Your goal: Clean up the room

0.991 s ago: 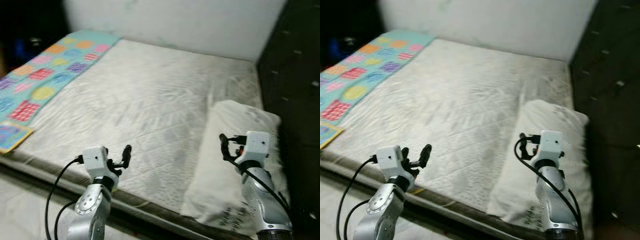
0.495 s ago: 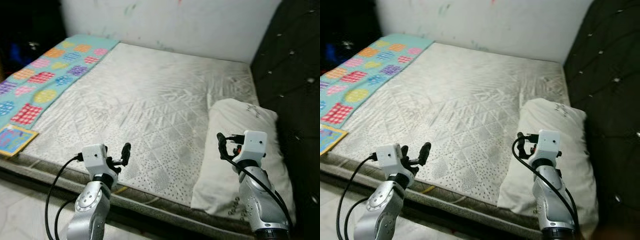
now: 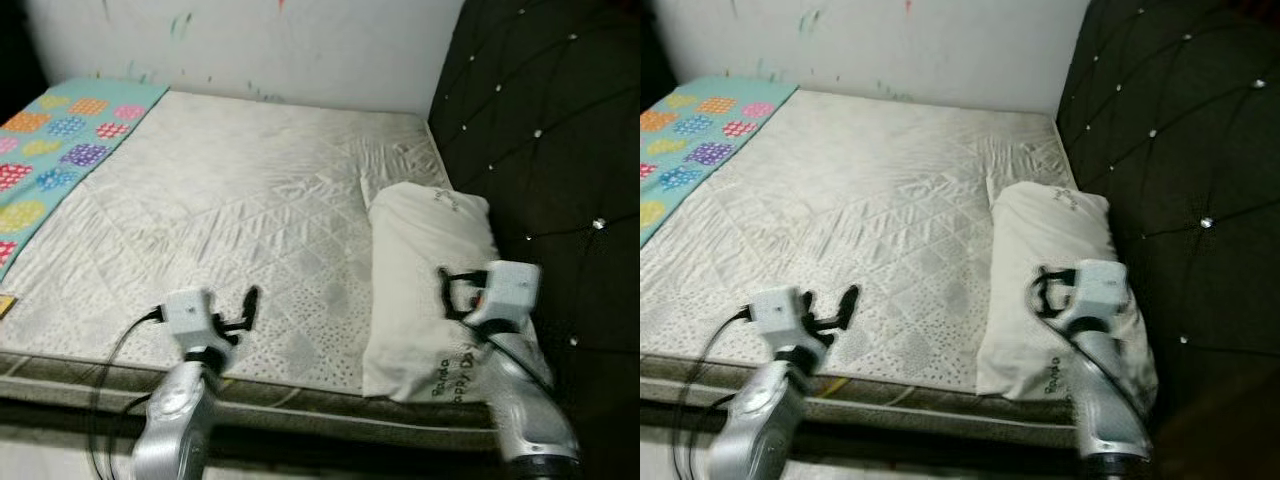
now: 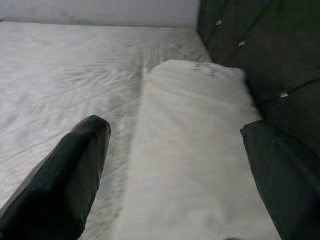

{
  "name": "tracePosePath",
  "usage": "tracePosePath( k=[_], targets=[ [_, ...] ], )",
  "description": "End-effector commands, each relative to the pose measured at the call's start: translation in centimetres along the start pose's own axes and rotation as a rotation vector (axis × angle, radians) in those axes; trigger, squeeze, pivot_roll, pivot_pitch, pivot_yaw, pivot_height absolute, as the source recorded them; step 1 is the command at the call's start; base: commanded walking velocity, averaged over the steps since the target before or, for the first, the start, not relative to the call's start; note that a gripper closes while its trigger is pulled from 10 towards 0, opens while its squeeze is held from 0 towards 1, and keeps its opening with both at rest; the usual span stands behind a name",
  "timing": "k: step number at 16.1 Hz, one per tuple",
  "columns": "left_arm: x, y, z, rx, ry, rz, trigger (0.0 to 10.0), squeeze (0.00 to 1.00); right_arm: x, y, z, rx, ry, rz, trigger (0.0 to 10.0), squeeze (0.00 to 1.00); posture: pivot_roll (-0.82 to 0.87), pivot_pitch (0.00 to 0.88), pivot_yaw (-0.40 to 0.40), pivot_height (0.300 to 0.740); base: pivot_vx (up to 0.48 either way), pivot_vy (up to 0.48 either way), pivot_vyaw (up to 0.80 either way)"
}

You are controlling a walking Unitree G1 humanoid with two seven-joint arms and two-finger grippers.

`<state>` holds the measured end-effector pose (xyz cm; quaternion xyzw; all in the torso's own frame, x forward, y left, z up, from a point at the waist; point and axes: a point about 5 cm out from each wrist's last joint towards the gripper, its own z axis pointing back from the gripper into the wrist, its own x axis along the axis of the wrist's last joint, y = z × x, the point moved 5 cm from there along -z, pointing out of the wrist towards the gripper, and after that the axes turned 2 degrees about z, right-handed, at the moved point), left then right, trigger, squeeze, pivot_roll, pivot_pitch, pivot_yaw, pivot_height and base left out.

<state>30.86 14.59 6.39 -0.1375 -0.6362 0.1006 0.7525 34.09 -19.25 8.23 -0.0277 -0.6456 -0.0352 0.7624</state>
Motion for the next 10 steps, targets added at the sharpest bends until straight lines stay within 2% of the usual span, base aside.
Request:
tracePosePath(
  k=[1,10],
  targets=[
    [-0.09,-0.67,-0.14,-0.011,0.0,0.002,10.0,0.0,0.38,-0.94,-0.04,-0.024,-0.01,0.009,10.0,0.0,-0.11,0.0,-0.016,0.74,0.0,0.48,0.0],
    [-0.27,-0.71,-0.07,-0.014,0.005,0.001,10.0,0.0,0.07,-0.86,0.06,-0.016,0.003,0.012,10.0,0.0,-0.11,0.0,-0.016,0.74,0.0,0.48,0.0]
  ],
)
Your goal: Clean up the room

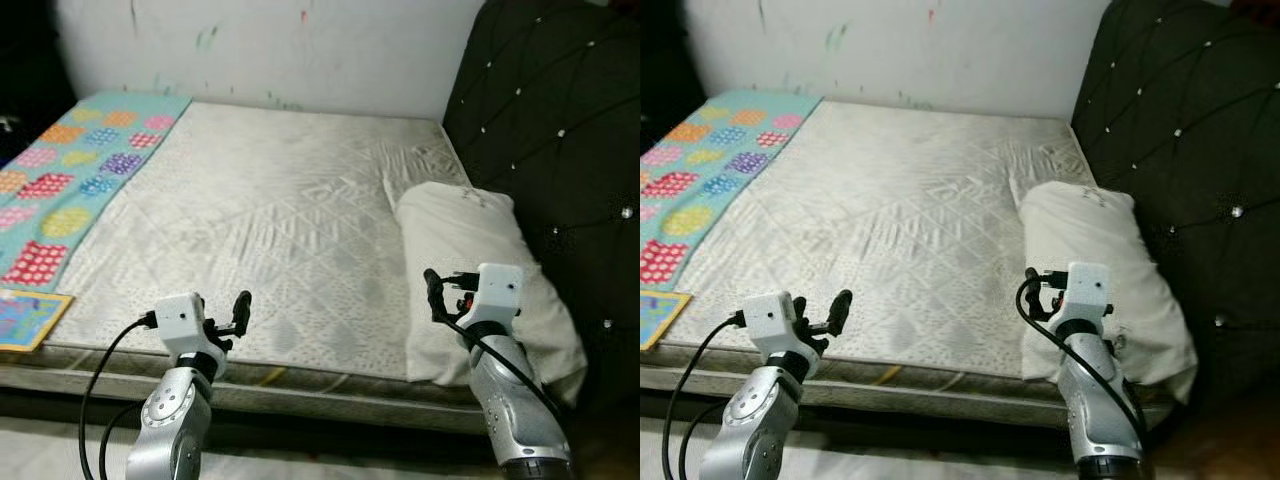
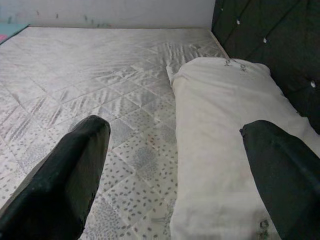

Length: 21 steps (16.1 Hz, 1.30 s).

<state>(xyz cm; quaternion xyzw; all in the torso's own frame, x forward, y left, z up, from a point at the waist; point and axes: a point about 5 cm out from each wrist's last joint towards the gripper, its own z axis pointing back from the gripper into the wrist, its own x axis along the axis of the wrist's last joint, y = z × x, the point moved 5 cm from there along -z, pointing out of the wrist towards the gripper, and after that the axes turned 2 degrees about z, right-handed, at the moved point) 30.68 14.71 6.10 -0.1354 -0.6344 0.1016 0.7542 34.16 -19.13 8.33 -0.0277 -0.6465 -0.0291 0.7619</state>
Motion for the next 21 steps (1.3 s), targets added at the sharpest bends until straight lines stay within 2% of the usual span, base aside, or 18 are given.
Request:
tracePosePath(
  k=[1,3,12,21],
  targets=[
    [-0.04,-0.92,-0.19,-0.02,0.002,0.002,10.0,0.0,-0.09,-0.97,0.12,-0.023,0.007,0.004,10.0,0.0,-0.11,0.0,-0.016,0.74,0.0,0.48,0.0],
    [-0.08,-0.87,-0.2,-0.019,0.003,0.001,10.0,0.0,-0.17,-0.93,0.13,-0.021,0.009,0.005,10.0,0.0,-0.11,0.0,-0.016,0.74,0.0,0.48,0.0],
    [0.48,-1.74,0.25,-0.09,-0.031,0.048,10.0,0.0,-0.5,-0.67,0.31,-0.011,0.021,0.017,10.0,0.0,-0.11,0.0,-0.016,0.74,0.0,0.0,0.0],
    [0.47,-1.78,0.36,-0.1,-0.027,0.043,10.0,0.0,-0.64,-0.76,0.36,-0.015,0.025,0.029,10.0,0.0,-0.11,0.0,-0.016,0.74,0.26,0.0,0.0]
  ],
)
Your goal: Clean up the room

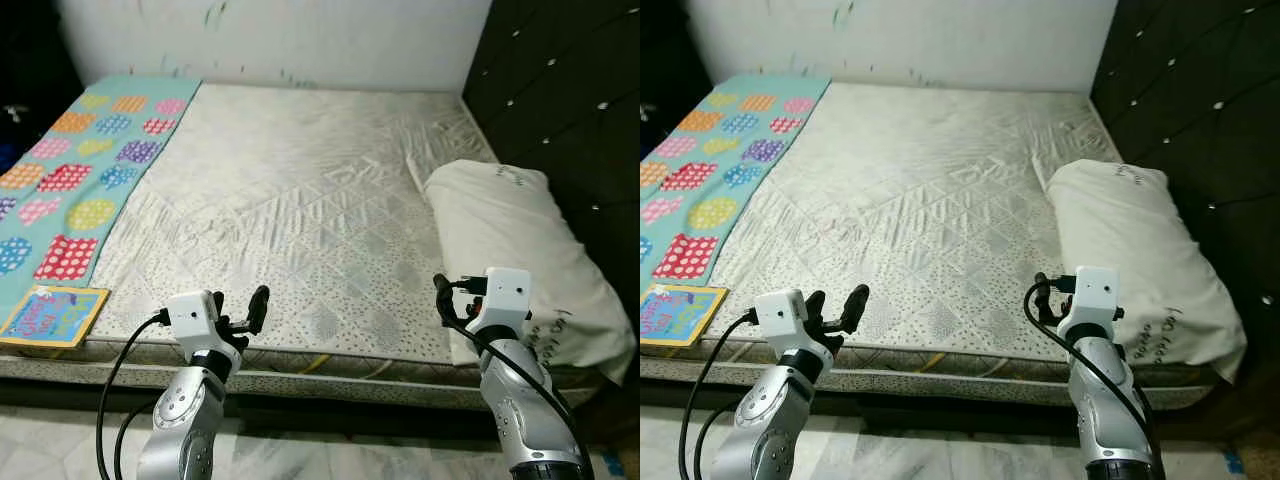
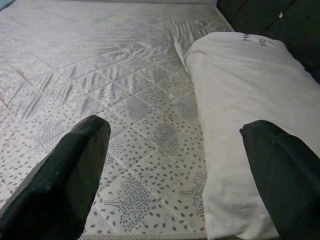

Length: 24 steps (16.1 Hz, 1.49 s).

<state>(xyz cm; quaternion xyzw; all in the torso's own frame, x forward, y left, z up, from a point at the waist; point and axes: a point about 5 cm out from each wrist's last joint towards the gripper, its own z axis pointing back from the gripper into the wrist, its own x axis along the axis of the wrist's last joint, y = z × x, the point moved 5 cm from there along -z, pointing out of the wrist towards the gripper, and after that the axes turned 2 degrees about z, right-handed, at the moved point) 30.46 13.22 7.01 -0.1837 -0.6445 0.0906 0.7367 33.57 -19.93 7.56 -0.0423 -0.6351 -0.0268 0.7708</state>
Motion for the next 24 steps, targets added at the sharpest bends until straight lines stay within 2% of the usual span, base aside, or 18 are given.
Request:
tracePosePath(
  k=[1,6,9,14,22,24],
  targets=[
    [0.15,-0.02,0.09,-0.006,-0.002,-0.004,10.0,0.0,0.23,0.14,-0.05,0.005,-0.006,0.002,10.0,0.0,-0.1,0.0,-0.015,0.74,0.266,0.0,0.0],
    [0.19,0.07,0.14,-0.002,-0.002,-0.008,10.0,0.0,0.27,0.2,-0.13,0.005,-0.008,-0.001,10.0,0.0,-0.1,0.0,-0.014,0.74,0.261,0.0,0.0],
    [-0.01,0.24,0.25,0.009,0.011,-0.009,10.0,0.0,0.21,0.28,-0.08,0.006,-0.005,-0.002,10.0,0.0,-0.1,0.0,-0.013,0.74,0.0,0.0,0.0],
    [-0.04,0.0,0.24,0.015,0.011,0.039,10.0,0.0,0.02,0.23,-0.03,0.005,0.002,-0.001,10.0,0.0,-0.1,0.0,-0.014,0.74,0.0,0.0,-0.11],
    [-0.02,-0.2,0.23,0.0,0.015,0.036,10.0,0.0,-0.15,0.22,0.04,0.006,0.008,0.001,10.0,0.0,-0.1,0.0,-0.013,0.74,0.0,0.451,-0.63],
    [0.24,-0.28,0.2,-0.005,-0.003,0.029,10.0,0.0,-0.14,0.23,0.03,0.007,0.008,0.001,10.0,0.0,-0.1,0.0,-0.013,0.74,0.0,0.139,-0.56]
  ],
)
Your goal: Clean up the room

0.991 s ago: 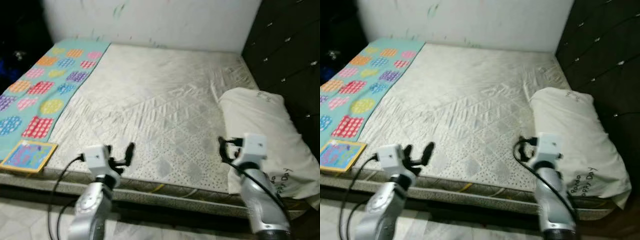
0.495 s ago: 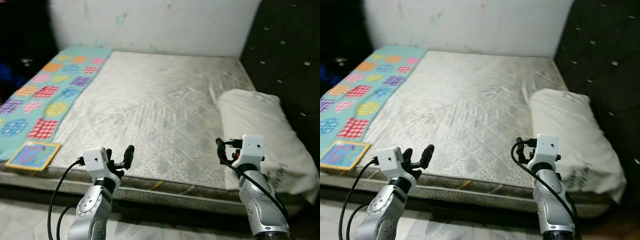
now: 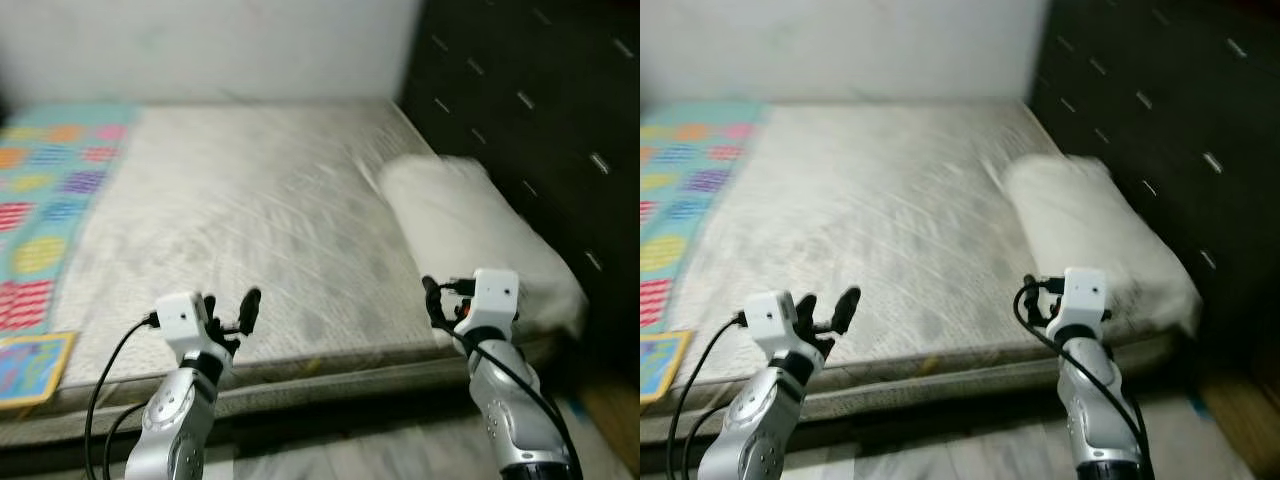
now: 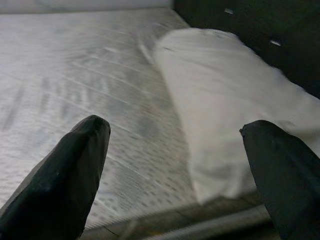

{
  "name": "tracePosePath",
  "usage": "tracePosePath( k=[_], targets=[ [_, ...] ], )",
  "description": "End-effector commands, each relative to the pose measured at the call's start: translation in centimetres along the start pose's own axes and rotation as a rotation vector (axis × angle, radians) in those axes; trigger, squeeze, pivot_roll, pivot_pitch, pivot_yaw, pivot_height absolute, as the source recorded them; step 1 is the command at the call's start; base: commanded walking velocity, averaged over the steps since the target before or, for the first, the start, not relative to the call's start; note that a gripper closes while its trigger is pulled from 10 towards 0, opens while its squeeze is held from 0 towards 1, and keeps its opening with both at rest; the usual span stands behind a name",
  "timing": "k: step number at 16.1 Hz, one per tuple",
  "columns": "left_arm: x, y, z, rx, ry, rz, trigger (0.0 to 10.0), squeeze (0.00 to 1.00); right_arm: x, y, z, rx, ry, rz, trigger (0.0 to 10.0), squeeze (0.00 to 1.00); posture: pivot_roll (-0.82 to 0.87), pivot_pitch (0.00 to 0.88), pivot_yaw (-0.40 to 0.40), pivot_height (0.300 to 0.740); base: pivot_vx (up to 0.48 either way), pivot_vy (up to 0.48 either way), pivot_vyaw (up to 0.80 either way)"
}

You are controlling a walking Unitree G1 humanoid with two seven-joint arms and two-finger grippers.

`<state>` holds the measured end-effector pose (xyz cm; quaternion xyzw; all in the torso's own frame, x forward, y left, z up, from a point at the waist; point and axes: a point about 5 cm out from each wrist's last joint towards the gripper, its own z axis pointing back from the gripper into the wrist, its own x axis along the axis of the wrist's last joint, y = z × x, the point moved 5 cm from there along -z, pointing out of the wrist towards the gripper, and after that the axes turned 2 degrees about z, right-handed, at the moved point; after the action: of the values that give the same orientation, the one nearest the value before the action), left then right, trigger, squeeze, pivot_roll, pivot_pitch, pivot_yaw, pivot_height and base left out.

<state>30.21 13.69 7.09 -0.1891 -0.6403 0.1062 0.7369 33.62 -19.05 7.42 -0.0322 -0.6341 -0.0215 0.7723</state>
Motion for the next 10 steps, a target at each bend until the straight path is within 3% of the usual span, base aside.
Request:
tracePosePath(
  k=[1,5,10],
  targets=[
    [0.1,-0.7,-0.1,-0.019,-0.006,0.001,10.0,0.0,0.0,-0.7,0.0,-0.015,0.006,0.006,10.0,0.0,-0.1,0.0,-0.014,0.74,0.0,0.0,-0.54],
    [0.5,-1.6,0.1,-0.08,-0.032,0.03,10.0,0.0,-0.2,-0.7,0.0,-0.013,0.01,0.011,10.0,0.0,-0.1,0.0,-0.013,0.74,0.0,0.0,-0.37],
    [0.5,-1.8,0.1,-0.101,-0.034,0.048,10.0,0.0,-0.2,0.0,0.1,0.031,0.008,0.02,10.0,0.0,-0.1,0.0,-0.014,0.74,0.444,0.0,0.0]
  ],
)
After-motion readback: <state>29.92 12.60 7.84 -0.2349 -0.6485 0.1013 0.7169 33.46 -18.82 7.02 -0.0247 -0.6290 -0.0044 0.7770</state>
